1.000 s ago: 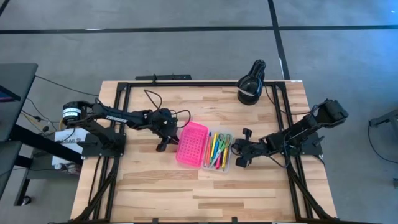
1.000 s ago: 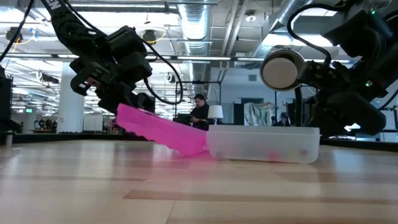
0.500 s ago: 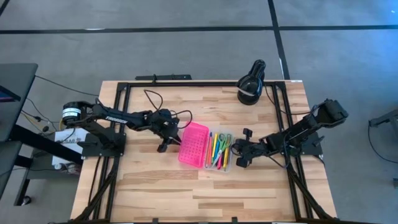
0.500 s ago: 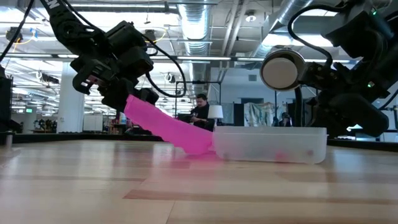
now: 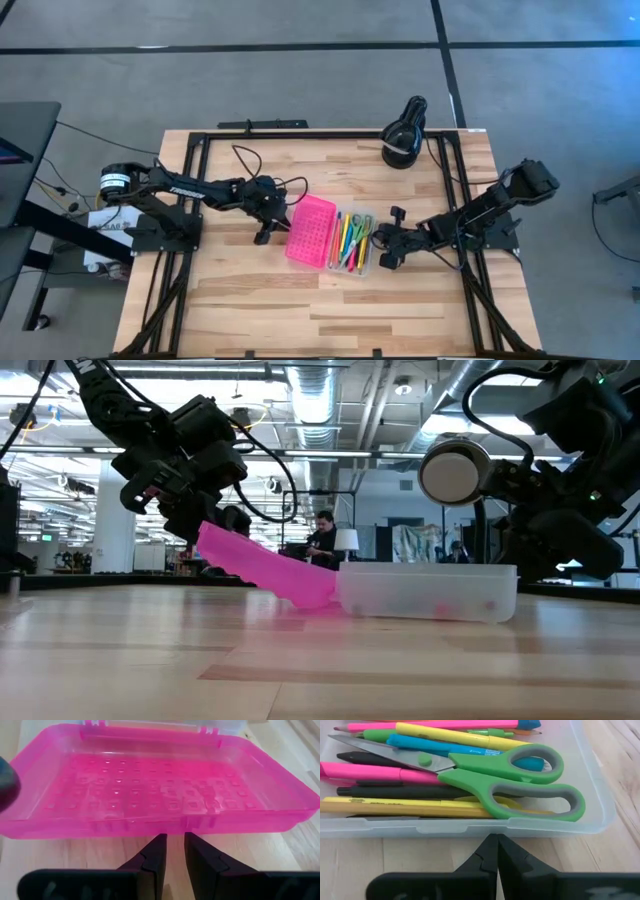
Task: Pick & place school supplies into a supply box
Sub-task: Close the pink supply box
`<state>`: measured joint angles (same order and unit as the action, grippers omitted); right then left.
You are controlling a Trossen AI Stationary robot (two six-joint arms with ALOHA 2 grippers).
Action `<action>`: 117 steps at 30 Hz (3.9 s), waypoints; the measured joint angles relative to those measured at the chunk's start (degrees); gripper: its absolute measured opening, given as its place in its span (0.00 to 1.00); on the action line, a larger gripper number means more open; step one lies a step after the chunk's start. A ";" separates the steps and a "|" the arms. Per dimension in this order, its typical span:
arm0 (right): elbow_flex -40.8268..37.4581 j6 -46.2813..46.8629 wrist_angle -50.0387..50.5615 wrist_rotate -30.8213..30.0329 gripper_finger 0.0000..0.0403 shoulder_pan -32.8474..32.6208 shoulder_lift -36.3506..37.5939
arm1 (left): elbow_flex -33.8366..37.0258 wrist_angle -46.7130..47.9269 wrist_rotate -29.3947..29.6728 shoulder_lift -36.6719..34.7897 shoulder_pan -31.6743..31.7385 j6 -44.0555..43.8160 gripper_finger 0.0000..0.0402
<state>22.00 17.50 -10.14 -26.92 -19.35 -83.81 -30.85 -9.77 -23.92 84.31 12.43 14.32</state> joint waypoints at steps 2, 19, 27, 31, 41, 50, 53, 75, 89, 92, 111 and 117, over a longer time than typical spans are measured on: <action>0.00 -0.02 -0.15 0.02 0.00 0.03 0.00 | 0.00 0.02 0.00 0.08 0.00 -0.04 0.16; 0.37 0.02 -1.61 0.00 0.00 1.56 0.02 | -0.17 5.96 6.71 0.22 -3.26 -3.12 0.16; 0.31 0.00 -2.02 1.02 0.00 3.15 0.02 | 0.15 3.87 6.82 3.22 -3.71 -3.73 0.16; 0.16 -0.03 -2.38 1.22 0.00 3.81 -1.61 | -1.14 1.04 4.15 9.25 -3.55 -3.71 0.16; 1.78 -0.96 -3.73 0.86 0.00 5.12 -7.69 | -1.33 -5.63 2.31 11.50 -2.74 -2.25 0.16; 1.84 -1.46 -2.35 2.52 0.00 3.84 -5.16 | -1.36 -5.86 2.48 11.42 -1.66 -1.61 0.16; 1.84 -1.46 -2.59 2.26 0.00 3.78 -5.53 | -1.36 -5.95 2.69 11.37 -1.66 -1.61 0.16; 1.90 -1.46 -2.75 2.43 0.00 3.76 -5.62 | -1.40 1.59 8.04 -5.15 -4.28 0.93 0.16; 1.81 -4.31 -6.28 2.42 0.00 4.49 -5.66 | -1.33 -4.27 8.18 -6.29 -7.97 1.54 0.16; 1.81 -4.54 -6.93 2.49 0.00 4.90 -5.66 | -1.33 -6.65 8.13 -6.27 -9.01 1.56 0.16; 1.86 -7.04 -9.40 3.21 0.00 5.62 -5.64 | -4.14 -19.93 5.51 6.84 -9.83 1.65 0.16; 1.86 -7.04 -9.66 3.21 0.00 5.62 -5.62 | -8.21 -19.10 3.39 7.80 -9.84 2.33 0.16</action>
<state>23.86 10.46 -19.79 -23.70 -13.74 -89.43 -39.06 -28.87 -20.53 92.11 2.59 16.65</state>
